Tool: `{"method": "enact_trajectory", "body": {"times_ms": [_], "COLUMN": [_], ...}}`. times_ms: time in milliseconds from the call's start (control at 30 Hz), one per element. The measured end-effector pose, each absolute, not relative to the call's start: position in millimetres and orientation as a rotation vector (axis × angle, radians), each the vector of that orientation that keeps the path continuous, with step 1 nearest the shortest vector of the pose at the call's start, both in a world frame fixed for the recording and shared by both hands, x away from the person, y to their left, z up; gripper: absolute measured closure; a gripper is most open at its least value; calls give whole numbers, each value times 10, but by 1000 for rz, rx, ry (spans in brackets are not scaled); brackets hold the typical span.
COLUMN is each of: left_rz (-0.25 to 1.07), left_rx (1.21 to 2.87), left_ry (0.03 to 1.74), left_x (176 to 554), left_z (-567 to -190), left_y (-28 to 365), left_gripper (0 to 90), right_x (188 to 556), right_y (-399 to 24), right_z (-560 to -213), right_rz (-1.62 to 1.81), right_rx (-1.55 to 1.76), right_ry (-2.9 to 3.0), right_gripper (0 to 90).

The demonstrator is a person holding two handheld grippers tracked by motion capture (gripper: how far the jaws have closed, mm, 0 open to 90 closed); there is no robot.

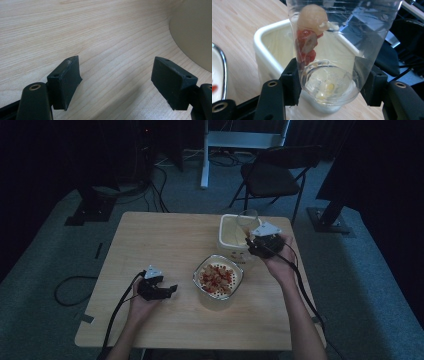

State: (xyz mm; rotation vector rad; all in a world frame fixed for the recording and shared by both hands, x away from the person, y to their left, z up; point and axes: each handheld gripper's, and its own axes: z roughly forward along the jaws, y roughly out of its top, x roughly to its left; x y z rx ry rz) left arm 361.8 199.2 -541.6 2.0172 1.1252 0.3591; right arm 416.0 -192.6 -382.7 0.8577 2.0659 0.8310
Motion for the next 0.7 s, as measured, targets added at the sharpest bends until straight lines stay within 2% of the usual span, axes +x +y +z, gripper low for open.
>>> {"method": "enact_trajectory", "body": {"times_ms": [600, 633, 667, 700], "left_rz": [354, 355, 355, 360], "left_rx": [2023, 2022, 2022, 2025], "left_ry": [1124, 1124, 1124, 1121], "left_x": [3614, 3613, 3613, 3613], "left_z": [-5415, -5416, -5416, -5415], "left_y": [1989, 1988, 1988, 1988], "left_gripper": [240, 240, 240, 240], "right_x": [4485, 4502, 4502, 4585], "right_y": [-1915, -1913, -1913, -1919], "right_z": [-3826, -3837, -3837, -3881], "right_rz": [912, 907, 907, 930], "right_rx": [994, 1003, 1003, 1077], "right_ry": [2040, 2040, 2040, 2079], "right_gripper": [408, 363, 363, 234]}}
